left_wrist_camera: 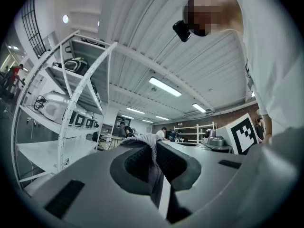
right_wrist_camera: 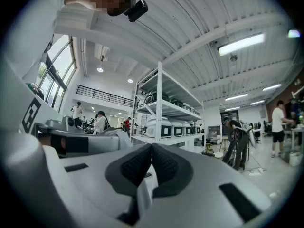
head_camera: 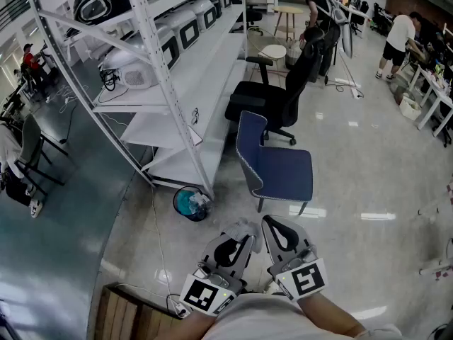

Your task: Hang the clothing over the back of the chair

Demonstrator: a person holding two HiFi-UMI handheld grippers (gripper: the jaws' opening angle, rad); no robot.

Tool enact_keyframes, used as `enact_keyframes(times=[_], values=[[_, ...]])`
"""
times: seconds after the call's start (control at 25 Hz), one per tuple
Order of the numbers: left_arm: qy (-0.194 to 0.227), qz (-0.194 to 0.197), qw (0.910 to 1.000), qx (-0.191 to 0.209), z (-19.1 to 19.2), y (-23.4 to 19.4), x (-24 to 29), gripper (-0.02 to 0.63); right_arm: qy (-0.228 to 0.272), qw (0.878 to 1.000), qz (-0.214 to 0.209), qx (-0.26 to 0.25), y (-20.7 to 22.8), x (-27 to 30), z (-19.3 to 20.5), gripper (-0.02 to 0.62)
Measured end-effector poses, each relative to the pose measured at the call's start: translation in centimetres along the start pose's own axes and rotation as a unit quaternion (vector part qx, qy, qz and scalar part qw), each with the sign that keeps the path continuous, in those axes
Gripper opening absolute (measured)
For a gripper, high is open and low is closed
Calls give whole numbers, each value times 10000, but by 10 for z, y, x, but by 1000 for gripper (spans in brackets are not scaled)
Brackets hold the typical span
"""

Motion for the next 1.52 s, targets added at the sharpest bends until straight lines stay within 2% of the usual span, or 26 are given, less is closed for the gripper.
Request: enact_keyframes(times=[0.8,1.16,1.52], values=[[-22,-83,9999,-85,3,2,-8,32,73,10000,-51,-30,-3,-2,0,18],[-52,-79,9999,-97,7,15,4,32,67,10000,-57,1,12,-15,2,18],[-2,-402,9992,-31,12,34,22,32,129,9997,-141,145,41,-44,6,18]])
Point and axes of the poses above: the fingertips, and each gripper's own axes: x forward along the fingers, y to its right, z out of its underside, the point moved 9 cm from there along -x, backward along the fingers, and after that the axes turned 1 degree about y, right-handed, at the moved point
